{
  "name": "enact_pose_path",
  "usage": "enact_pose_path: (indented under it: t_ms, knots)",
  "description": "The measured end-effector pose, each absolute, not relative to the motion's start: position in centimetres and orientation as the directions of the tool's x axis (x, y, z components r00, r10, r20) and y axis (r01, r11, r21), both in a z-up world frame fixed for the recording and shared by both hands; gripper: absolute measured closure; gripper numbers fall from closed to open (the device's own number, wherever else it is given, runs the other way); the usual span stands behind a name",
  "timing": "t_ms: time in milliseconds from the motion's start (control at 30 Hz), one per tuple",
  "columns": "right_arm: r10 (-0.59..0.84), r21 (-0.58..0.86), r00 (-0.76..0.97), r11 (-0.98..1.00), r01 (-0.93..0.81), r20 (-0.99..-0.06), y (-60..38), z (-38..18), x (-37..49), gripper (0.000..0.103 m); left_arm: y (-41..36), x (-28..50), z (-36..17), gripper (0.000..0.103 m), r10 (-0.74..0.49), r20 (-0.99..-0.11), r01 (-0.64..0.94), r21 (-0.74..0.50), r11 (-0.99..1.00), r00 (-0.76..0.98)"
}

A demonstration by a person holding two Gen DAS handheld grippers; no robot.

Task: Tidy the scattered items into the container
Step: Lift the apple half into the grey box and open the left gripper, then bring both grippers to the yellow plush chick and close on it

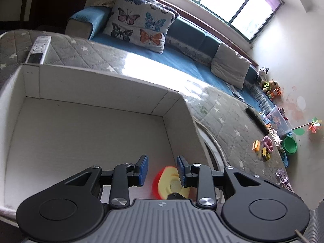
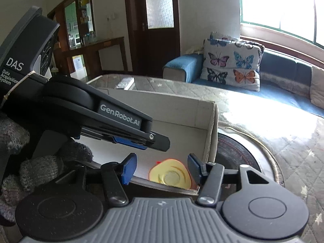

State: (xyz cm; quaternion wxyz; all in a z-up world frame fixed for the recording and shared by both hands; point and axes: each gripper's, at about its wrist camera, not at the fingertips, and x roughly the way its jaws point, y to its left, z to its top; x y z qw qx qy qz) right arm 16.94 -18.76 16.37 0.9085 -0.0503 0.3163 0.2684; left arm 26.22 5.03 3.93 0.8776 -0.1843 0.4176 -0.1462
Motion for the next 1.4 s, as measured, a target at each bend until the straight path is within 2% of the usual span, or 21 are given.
enact_pose_path:
  t_ms: [33,133,500,733,1000,1400]
  knots:
    - [0.459,0.08,0.659,0.851,-0.52,-0.596,-18.9,16.6,16.6,0.045,5.1,25.7,4.2,0.07,-0.407,-0.676,0.107,-0.44,0.892,0.614]
    - [0.466,0.083,0.67,0.851,-0.519,-0.578,-19.6,17.1,15.0,0.032,5.2,24.0,5.0,0.07,-0.394,-0.669,0.116,-0.421,0.9,0.63]
    - [0.504,0.092,0.669,0.83,-0.55,-0.546,-20.8,17.8,8.5,0.019,6.7,17.7,6.5,0.068,-0.301,-0.665,0.078,-0.344,0.936,0.683]
    - [0.543,0.128,0.622,0.801,-0.584,-0.564,-20.1,16.7,5.6,0.018,8.4,14.3,6.2,0.068,-0.236,-0.672,0.023,-0.31,0.95,0.701]
    - [0.559,0.134,0.573,0.776,-0.617,-0.6,-17.9,15.1,4.7,0.018,9.6,12.9,4.6,0.068,-0.231,-0.697,-0.027,-0.339,0.941,0.679]
    - [0.534,0.122,0.532,0.772,-0.624,-0.658,-15.5,12.9,4.9,0.019,8.5,13.6,3.2,0.067,-0.253,-0.726,-0.015,-0.341,0.94,0.64]
